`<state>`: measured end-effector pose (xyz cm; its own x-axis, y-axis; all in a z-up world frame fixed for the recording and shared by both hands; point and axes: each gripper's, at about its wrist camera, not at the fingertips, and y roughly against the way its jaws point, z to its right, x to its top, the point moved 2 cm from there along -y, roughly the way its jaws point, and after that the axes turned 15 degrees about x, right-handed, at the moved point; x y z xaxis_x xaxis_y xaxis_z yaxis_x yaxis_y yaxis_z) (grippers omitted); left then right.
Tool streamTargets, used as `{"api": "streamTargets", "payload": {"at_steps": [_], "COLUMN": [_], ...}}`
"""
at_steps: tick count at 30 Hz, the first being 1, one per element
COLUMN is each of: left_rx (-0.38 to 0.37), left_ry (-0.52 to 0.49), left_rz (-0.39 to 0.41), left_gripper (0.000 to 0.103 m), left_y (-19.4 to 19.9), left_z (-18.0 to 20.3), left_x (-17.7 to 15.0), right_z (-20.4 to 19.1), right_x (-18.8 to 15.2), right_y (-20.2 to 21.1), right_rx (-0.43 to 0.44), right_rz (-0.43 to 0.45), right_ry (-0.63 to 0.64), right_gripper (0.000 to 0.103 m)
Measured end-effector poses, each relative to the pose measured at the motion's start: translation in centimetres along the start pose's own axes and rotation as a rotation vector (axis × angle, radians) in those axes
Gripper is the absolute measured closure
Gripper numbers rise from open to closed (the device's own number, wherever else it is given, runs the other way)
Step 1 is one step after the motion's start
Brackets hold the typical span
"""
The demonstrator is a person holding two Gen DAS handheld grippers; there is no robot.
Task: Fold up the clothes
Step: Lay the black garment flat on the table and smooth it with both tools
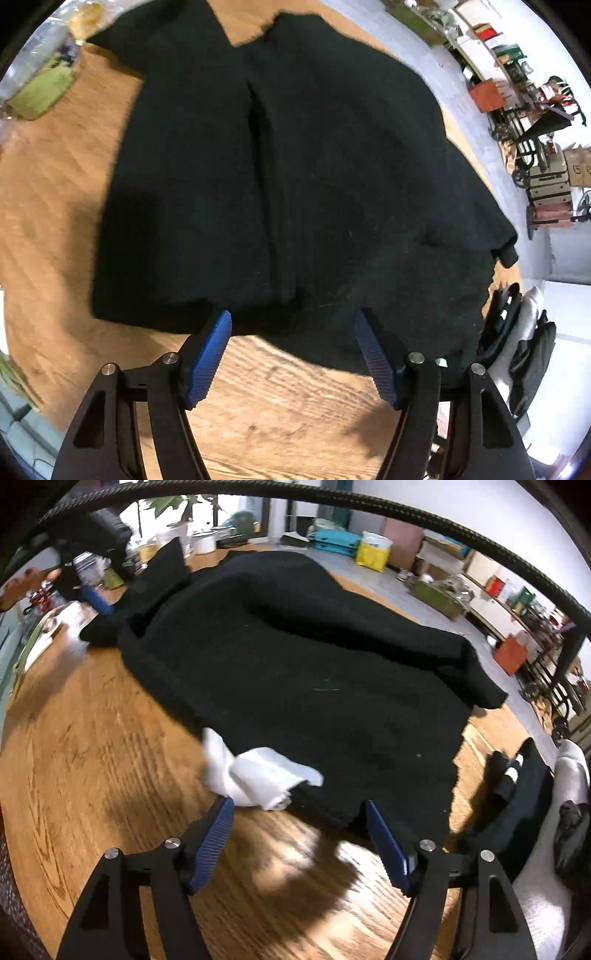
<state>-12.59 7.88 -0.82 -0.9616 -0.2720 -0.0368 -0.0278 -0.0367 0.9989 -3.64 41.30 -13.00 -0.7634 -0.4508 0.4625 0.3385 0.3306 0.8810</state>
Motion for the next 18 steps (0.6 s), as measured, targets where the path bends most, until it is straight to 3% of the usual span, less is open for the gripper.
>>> {"api": "streamTargets", "payload": {"at_steps": [3,4,5,6,7,8,9,13,16,18], "left_rx": [0.125,0.135,0.151,0.167,0.180,0.153,0.125,0.016,-0.007,-0.086], "left_ry": [0.002,0.012,0.034,0.056,0.077,0.077,0.080,0.168,0.119,0.092], "left_rz": [-0.009,-0.006,0.007,0.020,0.033,0.054,0.073,0.102,0.221,0.308], "left_gripper": [0.033,0.038,0.048,0.058,0.082,0.090,0.092,0.097,0.097,0.097], "left_y": [-2.0,-2.3,-2.2,-2.2,-2.2,-1.9,-1.6,-0.5,3.6,7.7], "left_z": [0.8,0.8,0.4,0.1,-0.3,-0.6,-0.9,-2.6,-2.7,-3.8], "left_x": [0.0,-0.1,-0.1,-0.1,-0.1,-0.1,-0.2,-1.8,-5.1,-8.3], "right_z": [0.0,0.3,0.7,1.1,1.5,1.9,2.3,2.8,1.3,-0.4], "right_x": [-0.4,-0.5,-0.6,-0.8,-1.1,-1.4,-1.7,-1.6,-0.5,-0.4], "right_y": [-0.3,-0.4,-0.5,-0.5,-0.2,0.1,0.6,3.7,7.9,11.3], "right_rx": [-0.021,-0.029,-0.034,-0.041,-0.049,-0.057,-0.062,-0.073,-0.094,-0.087], "right_rz": [-0.017,-0.024,-0.031,-0.029,-0.013,0.003,0.030,0.196,0.301,0.361], "right_ry": [0.018,0.016,0.008,-0.013,-0.044,-0.075,-0.112,-0.205,-0.170,-0.136], "right_gripper": [0.033,0.042,0.054,0.060,0.074,0.089,0.093,0.098,0.098,0.098]}}
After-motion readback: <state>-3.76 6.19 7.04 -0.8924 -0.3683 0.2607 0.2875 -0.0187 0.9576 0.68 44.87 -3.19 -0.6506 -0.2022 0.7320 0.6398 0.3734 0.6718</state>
